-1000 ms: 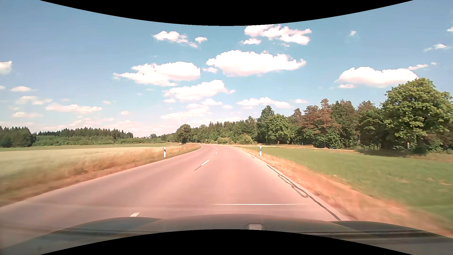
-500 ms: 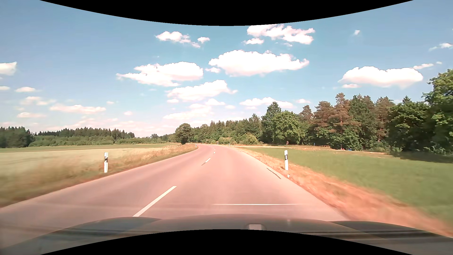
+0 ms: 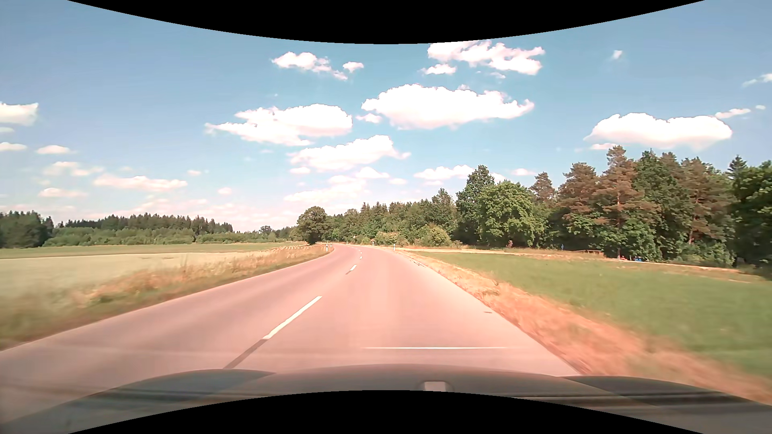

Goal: Follow the waypoints while adhering to traffic rules and regulations

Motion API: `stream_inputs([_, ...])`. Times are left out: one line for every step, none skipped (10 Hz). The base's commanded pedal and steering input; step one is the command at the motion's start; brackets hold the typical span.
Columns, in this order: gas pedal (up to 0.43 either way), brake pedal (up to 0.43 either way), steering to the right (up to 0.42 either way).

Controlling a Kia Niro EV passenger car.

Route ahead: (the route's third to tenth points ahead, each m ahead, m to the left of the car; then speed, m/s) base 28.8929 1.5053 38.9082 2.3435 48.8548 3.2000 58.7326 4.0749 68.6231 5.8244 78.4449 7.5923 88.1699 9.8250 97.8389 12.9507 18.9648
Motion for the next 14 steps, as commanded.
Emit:
stream_inputs([0.157, 0.000, -0.014])
stream_inputs([0.157, 0.000, -0.015])
stream_inputs([0.157, 0.000, -0.016])
stream_inputs([0.157, 0.000, -0.016])
stream_inputs([0.157, 0.000, -0.017])
stream_inputs([0.157, 0.000, -0.017])
stream_inputs([0.157, 0.000, -0.017])
stream_inputs([0.169, 0.000, -0.017])
stream_inputs([0.169, 0.000, -0.018])
stream_inputs([0.177, 0.000, -0.019])
stream_inputs([0.189, 0.000, -0.019])
stream_inputs([0.189, 0.000, -0.020])
stream_inputs([0.189, 0.000, -0.020])
stream_inputs([0.189, 0.000, -0.021])
